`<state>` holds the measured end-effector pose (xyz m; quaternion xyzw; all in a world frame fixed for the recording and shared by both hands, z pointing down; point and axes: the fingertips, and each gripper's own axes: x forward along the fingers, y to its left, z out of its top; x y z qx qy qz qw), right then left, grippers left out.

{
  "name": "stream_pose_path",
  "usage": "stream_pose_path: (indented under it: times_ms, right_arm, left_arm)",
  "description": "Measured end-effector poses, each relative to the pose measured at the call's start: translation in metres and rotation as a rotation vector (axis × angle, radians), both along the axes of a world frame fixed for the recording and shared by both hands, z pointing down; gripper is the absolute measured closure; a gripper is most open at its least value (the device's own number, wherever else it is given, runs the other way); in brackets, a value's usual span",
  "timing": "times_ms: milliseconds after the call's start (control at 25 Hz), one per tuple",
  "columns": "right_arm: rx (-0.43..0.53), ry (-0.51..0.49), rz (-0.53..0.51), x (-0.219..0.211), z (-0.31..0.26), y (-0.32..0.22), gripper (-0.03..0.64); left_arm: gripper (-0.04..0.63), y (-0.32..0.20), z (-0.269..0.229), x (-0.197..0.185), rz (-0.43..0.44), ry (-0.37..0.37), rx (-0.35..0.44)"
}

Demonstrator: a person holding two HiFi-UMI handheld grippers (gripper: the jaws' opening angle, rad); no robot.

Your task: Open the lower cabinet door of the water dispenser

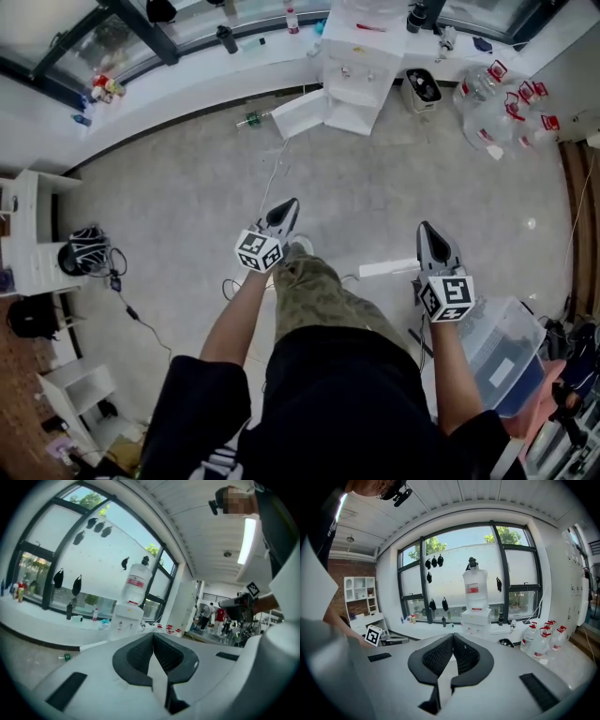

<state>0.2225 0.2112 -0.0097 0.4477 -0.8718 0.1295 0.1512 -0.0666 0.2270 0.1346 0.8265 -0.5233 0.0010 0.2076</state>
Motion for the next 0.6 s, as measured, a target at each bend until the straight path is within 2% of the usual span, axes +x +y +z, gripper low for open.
stream_pose_path:
  times_ms: [80,200,400,480,600]
  right_arm:
    - [0.032,0.003,0.009,0.003,0.001,-0.001,0.617]
    - [0.061,0.001,0.037,0.004,0.015,-0.006,0.617]
    - [0.051,-0.019,0.056,0.001,0.039,-0.011,0.617]
    - [0.052,-0.019,0.051,-0.001,0.045,-0.012,0.618]
    - [0.06,0.002,0.035,-0.005,0.054,-0.007,0.617]
  left_arm:
    - [0.591,-0.003,-0.009,0.008,0.006,-0.052,0.016]
    - [0.591,0.0,-0.016,0.014,-0.083,-0.084,0.034]
    - [0.591,0.016,-0.03,0.028,-0.224,-0.019,0.067]
    - [0.591,0.023,-0.031,0.033,-0.248,0.007,0.072]
    - [0.591,0.038,-0.024,0.032,-0.262,0.006,0.047]
